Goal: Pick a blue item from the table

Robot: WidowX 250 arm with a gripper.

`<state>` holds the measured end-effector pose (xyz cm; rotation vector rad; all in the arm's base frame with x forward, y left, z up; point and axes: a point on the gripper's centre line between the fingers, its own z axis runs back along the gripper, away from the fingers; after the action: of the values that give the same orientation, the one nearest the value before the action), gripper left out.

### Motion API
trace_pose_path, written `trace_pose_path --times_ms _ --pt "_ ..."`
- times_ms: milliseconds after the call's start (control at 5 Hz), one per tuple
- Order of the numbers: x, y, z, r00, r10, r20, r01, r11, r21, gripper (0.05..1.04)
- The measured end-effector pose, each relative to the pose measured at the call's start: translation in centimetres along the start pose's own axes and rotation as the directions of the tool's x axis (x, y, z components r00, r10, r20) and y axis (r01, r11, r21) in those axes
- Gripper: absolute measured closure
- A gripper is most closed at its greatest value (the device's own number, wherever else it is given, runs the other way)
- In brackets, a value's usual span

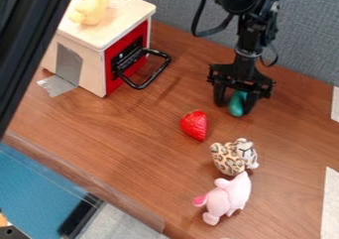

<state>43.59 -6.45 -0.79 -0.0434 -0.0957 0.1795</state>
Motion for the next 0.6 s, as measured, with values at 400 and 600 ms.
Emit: trace_pose_path --times_ms 400,600 --pt "0.5 0.4 5.2 0.997 -0.016 0.076 0.018 1.0 -0.02 0.648" --pt "-1.4 2.2 9.3 0.995 0.0 0.099 0.003 0.999 -0.037 0.648"
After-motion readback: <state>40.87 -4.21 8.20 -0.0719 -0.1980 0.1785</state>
